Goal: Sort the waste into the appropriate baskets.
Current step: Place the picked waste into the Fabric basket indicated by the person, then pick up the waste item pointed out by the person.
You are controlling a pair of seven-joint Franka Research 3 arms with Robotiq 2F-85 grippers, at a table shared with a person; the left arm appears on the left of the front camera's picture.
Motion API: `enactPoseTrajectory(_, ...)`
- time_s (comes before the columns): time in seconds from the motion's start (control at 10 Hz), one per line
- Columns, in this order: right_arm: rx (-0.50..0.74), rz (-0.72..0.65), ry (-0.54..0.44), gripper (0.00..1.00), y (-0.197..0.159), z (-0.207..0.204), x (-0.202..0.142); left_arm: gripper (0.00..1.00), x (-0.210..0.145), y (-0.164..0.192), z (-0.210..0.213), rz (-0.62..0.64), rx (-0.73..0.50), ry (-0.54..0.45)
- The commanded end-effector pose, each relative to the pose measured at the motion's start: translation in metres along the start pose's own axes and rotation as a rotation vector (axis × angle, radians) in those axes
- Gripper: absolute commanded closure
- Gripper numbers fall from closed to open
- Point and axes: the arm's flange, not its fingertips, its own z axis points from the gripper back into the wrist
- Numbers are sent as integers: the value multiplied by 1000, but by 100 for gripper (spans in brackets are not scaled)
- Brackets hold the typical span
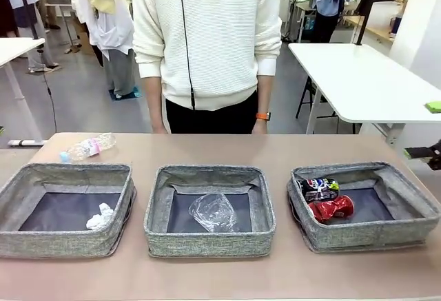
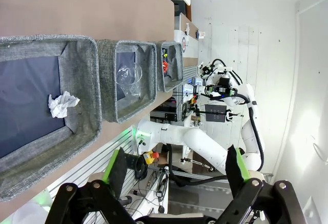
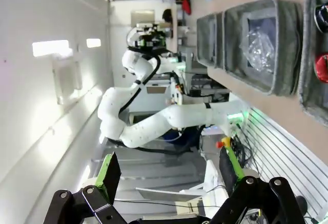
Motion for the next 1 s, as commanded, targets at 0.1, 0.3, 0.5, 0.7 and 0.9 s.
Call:
enactPoseTrajectory(0.1,12,7,0,0,2,-2,2,0,1,-3,0,2,-14,-9)
enactPoseTrajectory(0.3,12,7,0,0,2,-2,2,0,1,-3,0,2,-14,-9)
enactPoseTrajectory(0.5,12,7,0,0,2,-2,2,0,1,-3,0,2,-14,-9)
enactPoseTrajectory(0.7,12,7,0,0,2,-2,2,0,1,-3,0,2,-14,-9)
enactPoseTrajectory(0.9,12,7,0,0,2,-2,2,0,1,-3,0,2,-14,-9)
